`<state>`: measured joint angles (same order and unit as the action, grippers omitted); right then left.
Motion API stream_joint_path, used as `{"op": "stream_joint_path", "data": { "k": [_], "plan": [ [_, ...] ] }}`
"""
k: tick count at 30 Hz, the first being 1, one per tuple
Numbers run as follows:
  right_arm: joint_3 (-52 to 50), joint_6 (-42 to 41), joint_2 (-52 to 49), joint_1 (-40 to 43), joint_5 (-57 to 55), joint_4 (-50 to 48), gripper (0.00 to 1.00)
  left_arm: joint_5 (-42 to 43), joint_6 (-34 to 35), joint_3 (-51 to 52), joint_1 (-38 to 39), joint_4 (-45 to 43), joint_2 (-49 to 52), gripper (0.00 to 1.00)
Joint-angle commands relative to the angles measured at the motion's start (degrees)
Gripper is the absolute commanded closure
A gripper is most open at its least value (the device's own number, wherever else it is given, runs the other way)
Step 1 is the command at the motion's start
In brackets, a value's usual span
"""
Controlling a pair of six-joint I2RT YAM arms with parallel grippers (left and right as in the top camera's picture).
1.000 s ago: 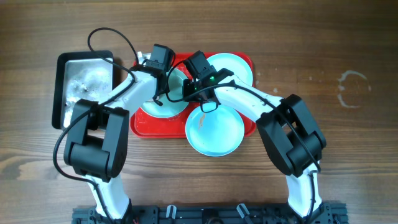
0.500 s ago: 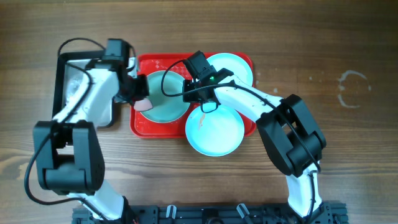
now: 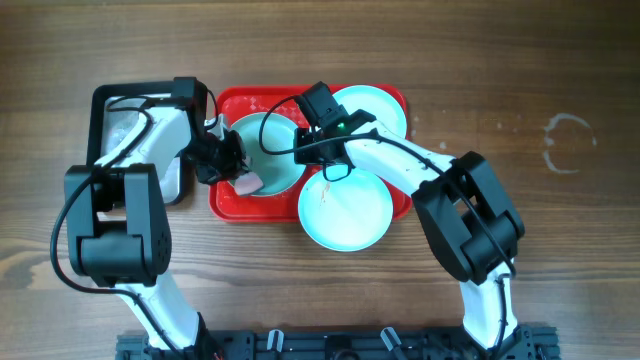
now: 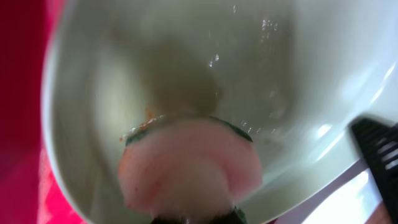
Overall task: Clean dirty plates on tray and stack at the side
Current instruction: 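Scrub the plate with the sponge while the right gripper holds it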
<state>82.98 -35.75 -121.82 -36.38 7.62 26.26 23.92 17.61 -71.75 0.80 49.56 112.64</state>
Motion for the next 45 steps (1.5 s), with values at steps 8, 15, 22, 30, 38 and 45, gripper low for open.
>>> {"op": "stream_joint_path", "data": {
  "k": [8, 15, 22, 30, 38, 45],
  "plan": [
    [0.79, 1.16, -1.2, -0.2, 1.36, 0.15, 0.96, -7.08, 23.61, -0.37, -0.28, -13.66, 2.38, 0.96],
    [0.79, 1.11, -1.2, -0.2, 1.36, -0.04, 0.96, -6.8, 29.38, -0.37, 0.74, 3.41, 2.34, 0.96],
    [0.79, 1.22, -1.2, -0.17, 1.36, 0.17, 0.96, -2.05, 29.31, -0.39, 1.18, 13.18, 0.83, 0.96],
    [0.79, 1.25, -1.2, -0.17, 1.38, 0.13, 0.96, -15.87, 34.32, -0.37, 1.33, 3.3, -0.04, 0.96],
    [0.79, 1.25, -1.2, -0.17, 1.62, 0.13, 0.96, -29.73, 38.6, -0.37, 5.18, -10.16, -0.02, 0.96],
    [0.79, 1.22, -1.2, -0.09, 1.81, 0.31, 0.96, -35.32, 35.08, -5.92, 10.91, -10.32, -0.31, 0.96]
  ]
}}
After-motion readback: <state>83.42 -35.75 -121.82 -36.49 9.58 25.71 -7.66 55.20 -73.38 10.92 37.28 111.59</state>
